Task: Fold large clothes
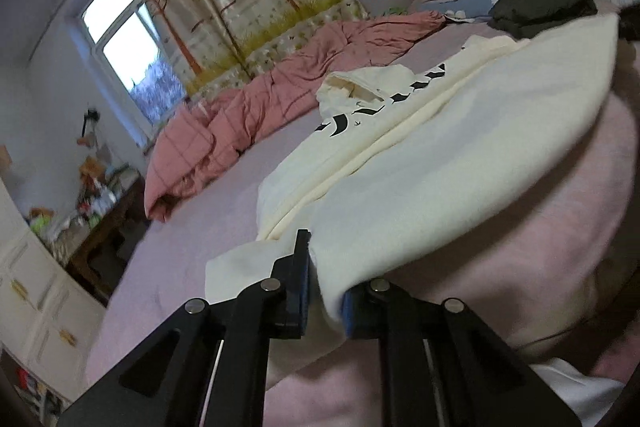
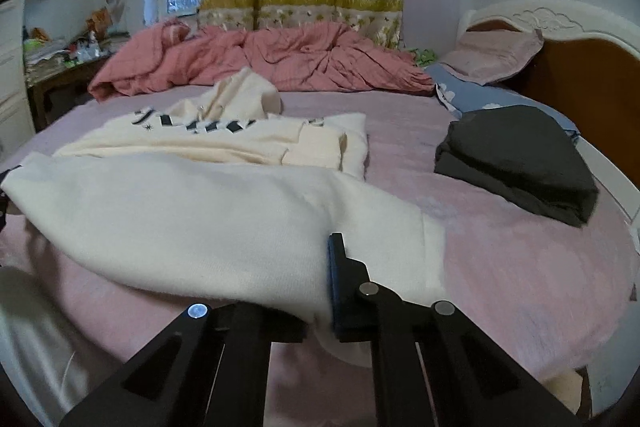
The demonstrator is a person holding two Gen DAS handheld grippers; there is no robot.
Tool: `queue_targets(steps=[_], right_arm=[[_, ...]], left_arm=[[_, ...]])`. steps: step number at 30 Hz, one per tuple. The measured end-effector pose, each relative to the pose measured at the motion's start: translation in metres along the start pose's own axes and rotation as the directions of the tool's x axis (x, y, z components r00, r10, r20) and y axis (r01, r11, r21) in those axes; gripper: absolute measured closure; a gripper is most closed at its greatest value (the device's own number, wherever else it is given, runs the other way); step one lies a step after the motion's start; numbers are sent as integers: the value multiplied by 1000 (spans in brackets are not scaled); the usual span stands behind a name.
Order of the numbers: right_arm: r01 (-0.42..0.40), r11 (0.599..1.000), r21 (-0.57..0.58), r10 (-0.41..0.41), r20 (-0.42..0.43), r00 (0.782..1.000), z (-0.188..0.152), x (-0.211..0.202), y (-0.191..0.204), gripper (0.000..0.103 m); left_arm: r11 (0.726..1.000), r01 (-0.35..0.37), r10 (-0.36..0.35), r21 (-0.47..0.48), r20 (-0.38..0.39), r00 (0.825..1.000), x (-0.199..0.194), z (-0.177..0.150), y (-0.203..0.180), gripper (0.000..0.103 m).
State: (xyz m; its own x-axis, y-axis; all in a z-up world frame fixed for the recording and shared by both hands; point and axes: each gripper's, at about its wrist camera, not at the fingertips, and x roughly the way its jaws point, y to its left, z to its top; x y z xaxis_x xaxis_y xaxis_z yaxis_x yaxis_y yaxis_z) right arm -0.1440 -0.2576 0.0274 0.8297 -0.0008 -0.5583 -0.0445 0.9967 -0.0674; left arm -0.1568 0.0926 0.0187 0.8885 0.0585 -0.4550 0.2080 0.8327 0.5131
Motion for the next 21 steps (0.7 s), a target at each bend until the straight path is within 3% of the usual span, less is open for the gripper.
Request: queue_targets(steps=[5, 10, 13, 15, 21], right_arm=[[-9, 1000, -28, 7, -52, 999, -4, -17, 6, 94], [-81, 997, 19, 82, -40, 996, 68, -1, -11, 94], [-29, 996, -79, 26, -29, 999, 115, 39, -6, 94], [-5, 996, -91, -1, -64, 998, 136, 80, -6, 94], [25, 997, -74, -37, -170, 985, 150, 185, -8, 93]], left_arm=[[993, 0, -1, -118, -5, 1000, -12, 6, 11, 89], [967, 19, -37, -253, -67, 997, 33, 65, 50, 89], [972, -21, -4, -233, -106, 994, 80, 97, 58, 87], [973, -6, -31, -230, -154, 988, 120, 109, 60, 85], [977, 49, -108, -207, -286, 952, 234, 120, 61, 73]])
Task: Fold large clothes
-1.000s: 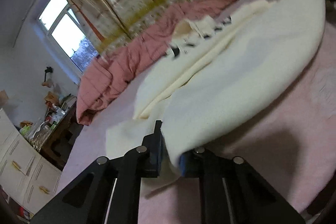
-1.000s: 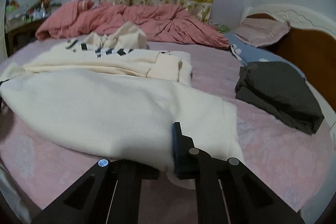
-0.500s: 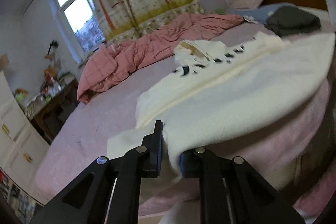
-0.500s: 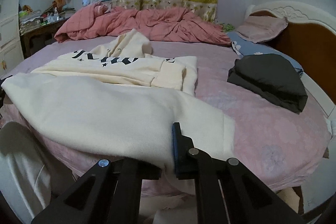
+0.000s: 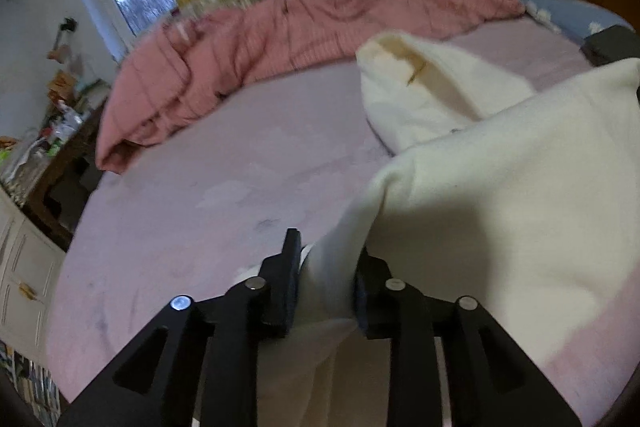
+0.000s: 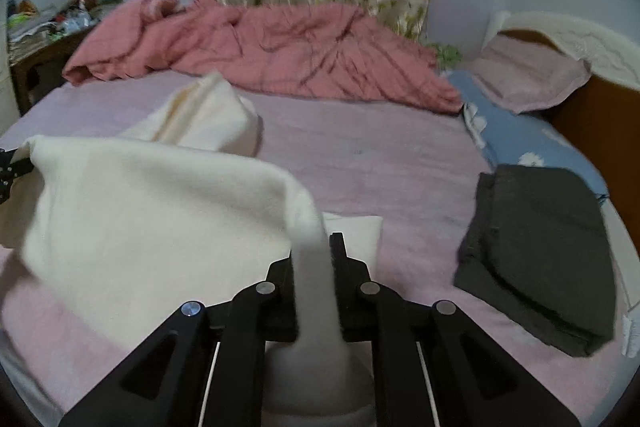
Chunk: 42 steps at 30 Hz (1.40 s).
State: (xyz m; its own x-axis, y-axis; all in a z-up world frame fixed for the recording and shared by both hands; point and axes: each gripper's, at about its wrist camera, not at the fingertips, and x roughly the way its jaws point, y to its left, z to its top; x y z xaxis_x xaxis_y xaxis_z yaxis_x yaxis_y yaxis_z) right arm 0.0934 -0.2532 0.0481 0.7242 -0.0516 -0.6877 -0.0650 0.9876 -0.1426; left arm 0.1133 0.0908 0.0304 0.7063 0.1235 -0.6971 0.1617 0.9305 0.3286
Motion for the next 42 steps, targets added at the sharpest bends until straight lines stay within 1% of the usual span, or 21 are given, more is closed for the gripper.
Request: queue_targets(steps=[2, 4, 5, 6, 7, 9, 11, 14, 16, 21, 23, 25, 26, 27, 30, 33, 34, 35, 38, 40, 42], right_arm=[[8, 1000, 12, -7, -35, 999, -3, 27, 0, 92], [1, 1000, 25, 0, -48, 999, -7, 40, -3, 87], [3, 1000, 25, -2, -38, 999, -9, 42, -5, 84], [15, 1000, 26, -14, -23, 1000, -9, 39, -9, 72], [43, 998, 38, -43, -3, 999, -8, 34, -15, 56], [56, 996, 63, -58, 28, 998, -12, 23, -26, 43], [32, 995, 91, -37, 54, 998, -17, 10, -38, 43], [72, 988, 134, -85, 90, 992, -26, -9, -51, 43], [72, 979, 193, -93, 102, 990, -36, -20, -61, 40], [-86, 952, 295, 65, 80, 995, -72, -29, -75, 40], [-131, 940, 316, 123, 43, 991, -85, -24, -74, 40], [-135, 935, 327, 143, -1, 990, -92, -16, -72, 40], [-124, 942, 313, 139, -25, 990, -94, -11, -69, 41], [-82, 955, 286, 101, -53, 994, -94, -7, -66, 42], [50, 980, 192, -34, -86, 996, -93, -1, -54, 43], [63, 969, 240, -46, -73, 996, -89, -4, -63, 43], [73, 967, 242, -59, -65, 996, -88, -7, -66, 43], [85, 970, 228, -75, -51, 996, -85, -12, -65, 43], [59, 981, 187, -66, 31, 997, -73, -36, -61, 43], [-25, 983, 182, 11, 79, 997, -60, -48, -53, 43], [-116, 977, 177, 101, 87, 991, -48, -50, -41, 43]], left_arm=[[999, -33, 33, 11, 19, 999, 17, 3, -3, 63], [996, -89, 89, -6, 95, 991, 14, 1, 1, 46], [994, -100, 105, -37, 138, 985, 9, 0, 8, 45], [993, -94, 105, -73, 163, 981, 2, -3, 17, 44], [990, -78, 99, -117, 186, 978, -7, -6, 29, 42], [983, -65, 104, -172, 228, 968, -27, -15, 51, 38], [979, -58, 108, -198, 251, 962, -47, -33, 66, 36], [972, -35, 89, -231, 228, 970, -69, -67, 80, 29], [967, 7, 49, -255, 214, 976, -76, -92, 83, 22], [955, 65, -22, -290, 152, 988, -71, -143, 75, 21], [955, 68, -31, -287, 134, 991, -61, -148, 70, 30], [956, 99, -63, -275, 138, 988, -51, -144, 65, 68], [967, 76, -46, -245, 129, 991, -46, -137, 59, 72], [974, 24, 5, -224, 129, 992, -44, -132, 53, 76], [979, -127, 141, -162, 74, 987, -32, -114, 43, 78], [968, -176, 186, -178, 40, 982, -32, -108, 47, 79], [962, -203, 217, -182, 60, 974, -43, -107, 46, 83], [958, -210, 236, -195, 120, 964, -62, -106, 42, 83], [972, -116, 169, -203, 269, 948, -114, -93, 30, 81], [981, -62, 119, -183, 320, 940, -131, -76, 20, 81], [985, -13, 71, -172, 336, 939, -131, -53, 11, 81]])
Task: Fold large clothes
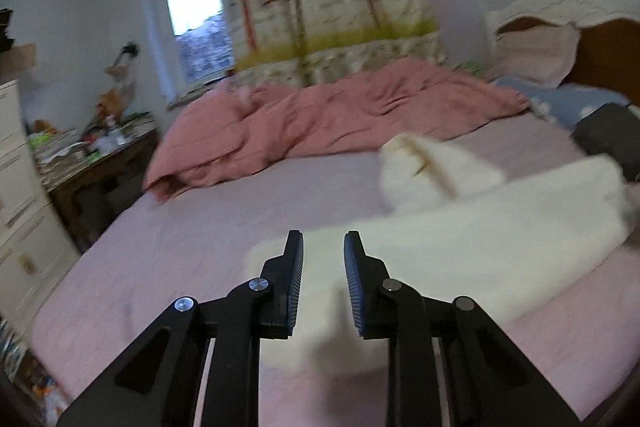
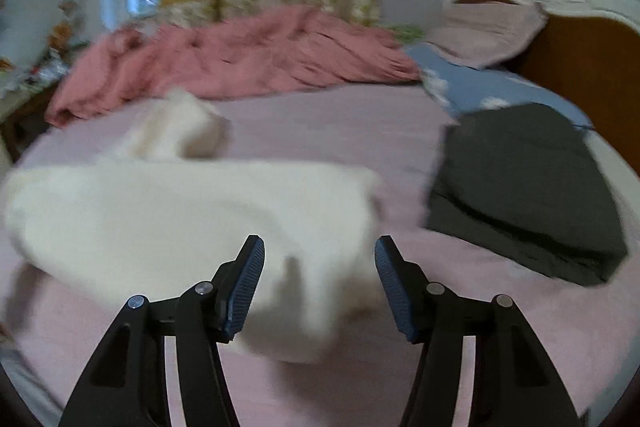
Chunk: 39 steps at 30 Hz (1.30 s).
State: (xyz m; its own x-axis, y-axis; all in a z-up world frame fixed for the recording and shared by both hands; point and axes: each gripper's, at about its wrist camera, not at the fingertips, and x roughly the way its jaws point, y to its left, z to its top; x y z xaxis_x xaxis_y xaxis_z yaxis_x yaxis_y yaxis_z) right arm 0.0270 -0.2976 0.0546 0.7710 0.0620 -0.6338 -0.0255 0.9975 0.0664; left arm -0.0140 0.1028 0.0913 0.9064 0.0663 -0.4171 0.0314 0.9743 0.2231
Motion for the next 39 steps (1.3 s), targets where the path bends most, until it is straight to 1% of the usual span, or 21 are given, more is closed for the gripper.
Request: queue_targets(steps=[2, 3, 4, 6, 8, 10, 11, 14, 16, 19, 20, 22, 25, 27, 29, 30, 33, 36, 37, 38, 39], right_arm=[[-77, 997, -10, 76, -28, 997, 10, 9, 18, 43], [-84, 996, -12, 84, -36, 996, 13, 15, 25, 43], [-72, 997, -13, 71, -49, 996, 17, 24, 31, 43], [-24, 1000, -9, 22, -132, 991, 21, 51, 40, 43], [-12, 1000, 27, 17, -220, 975, 15, 82, 40, 43], [-14, 999, 39, 23, -229, 973, 6, 98, 37, 43], [-16, 1000, 25, 21, -226, 974, 3, 103, 37, 43], [-12, 1000, -23, 6, -230, 973, 5, 108, 39, 43], [-18, 1000, -10, 15, -230, 973, 8, 107, 36, 42], [-8, 1000, -1, 8, -217, 976, 17, 99, 41, 42], [-22, 1000, -9, 20, -194, 981, 25, 94, 47, 42], [-44, 998, -36, 38, -163, 986, 46, 91, 63, 42], [-55, 994, -94, 42, -140, 989, 88, 105, 106, 42], [-77, 990, -116, 60, -144, 988, 116, 128, 140, 42], [-100, 990, -101, 81, -182, 980, 139, 161, 170, 42], [-102, 990, -92, 82, -199, 977, 148, 177, 182, 38], [-54, 996, -74, 35, -245, 969, 164, 229, 210, 35], [-13, 995, -99, -17, -294, 956, 167, 268, 227, 35], [11, 991, -134, -52, -304, 951, 165, 277, 232, 38], [37, 986, -160, -84, -297, 951, 161, 279, 234, 50], [82, 979, -187, -133, -277, 952, 160, 279, 234, 99]], left_arm=[[997, 56, -59, -57, -42, 997, 25, 16, -10, 81], [993, 81, -88, -88, -69, 994, 38, 19, -14, 81], [988, 91, -106, -128, -113, 988, 58, 21, -17, 81], [979, 81, -118, -189, -192, 974, 93, 14, -20, 81], [973, 47, -113, -225, -291, 950, 125, -3, -28, 81], [969, -1, -102, -248, -401, 910, 150, -26, -36, 84], [965, -12, -100, -260, -410, 907, 156, -34, -39, 84], [981, -34, -47, -193, -400, 915, 161, -37, -51, 84], [971, -17, -78, -237, -387, 919, 163, -35, -46, 84], [960, 27, -117, -278, -313, 943, 157, -38, -36, 84], [959, 33, -121, -283, -302, 946, 156, -39, -35, 85], [961, 31, -118, -275, -307, 944, 160, -33, -35, 86], [963, 15, -108, -269, -333, 937, 164, -32, -36, 85], [965, 8, -98, -263, -331, 939, 164, -32, -38, 85], [961, 5, -99, -275, -328, 939, 165, -32, -37, 85], [959, 7, -104, -283, -328, 939, 164, -33, -36, 85], [961, 12, -109, -278, -339, 935, 165, -32, -35, 85], [963, 21, -113, -267, -336, 935, 166, -32, -35, 84], [962, 26, -120, -272, -336, 934, 167, -32, -34, 84], [961, 31, -127, -276, -335, 934, 168, -32, -33, 84], [958, 38, -135, -283, -332, 934, 168, -33, -32, 84]])
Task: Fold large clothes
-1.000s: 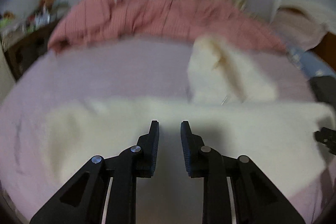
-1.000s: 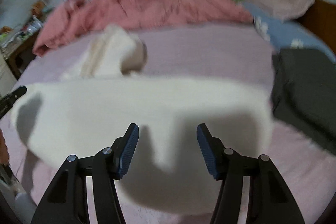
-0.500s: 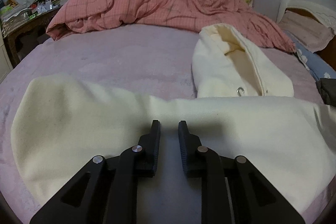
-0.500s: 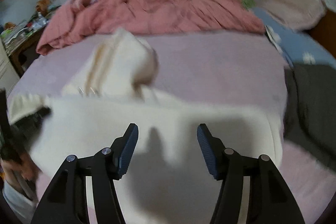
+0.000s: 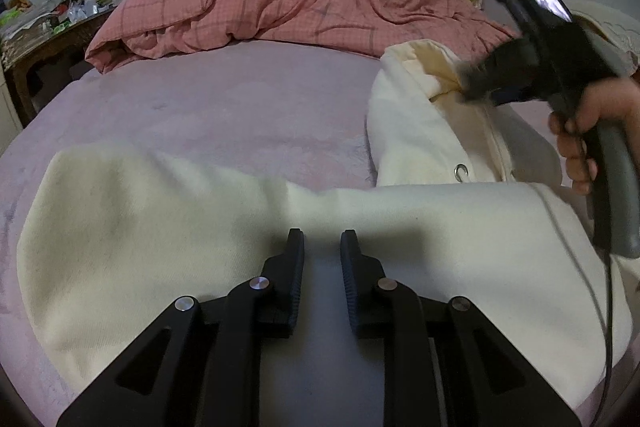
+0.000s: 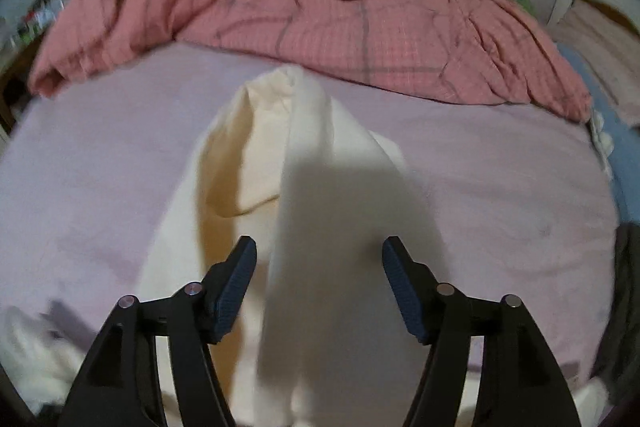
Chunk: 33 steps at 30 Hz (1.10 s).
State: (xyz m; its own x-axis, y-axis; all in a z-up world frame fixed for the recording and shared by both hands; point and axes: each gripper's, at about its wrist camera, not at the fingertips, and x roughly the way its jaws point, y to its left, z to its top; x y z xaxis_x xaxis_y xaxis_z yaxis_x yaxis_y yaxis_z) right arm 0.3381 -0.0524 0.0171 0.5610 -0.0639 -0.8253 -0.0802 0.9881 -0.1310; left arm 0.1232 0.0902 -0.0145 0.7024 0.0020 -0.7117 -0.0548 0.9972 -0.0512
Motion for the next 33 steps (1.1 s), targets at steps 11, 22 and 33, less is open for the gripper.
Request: queue_targets(steps=[11, 22, 33], right_arm=[[-20, 993, 116, -4, 202, 979, -139, -108, -110, 97], [-270, 940, 208, 225, 215, 950, -136, -115, -162, 44], [-148, 978, 145, 157, -55, 986, 25, 16, -104, 24]], left_arm=[[991, 104, -100, -81, 50, 994, -18, 5, 12, 66], [998, 38, -36, -46, 53, 998, -11, 1, -5, 58], [997, 54, -52, -51, 48, 997, -7, 1, -4, 54]])
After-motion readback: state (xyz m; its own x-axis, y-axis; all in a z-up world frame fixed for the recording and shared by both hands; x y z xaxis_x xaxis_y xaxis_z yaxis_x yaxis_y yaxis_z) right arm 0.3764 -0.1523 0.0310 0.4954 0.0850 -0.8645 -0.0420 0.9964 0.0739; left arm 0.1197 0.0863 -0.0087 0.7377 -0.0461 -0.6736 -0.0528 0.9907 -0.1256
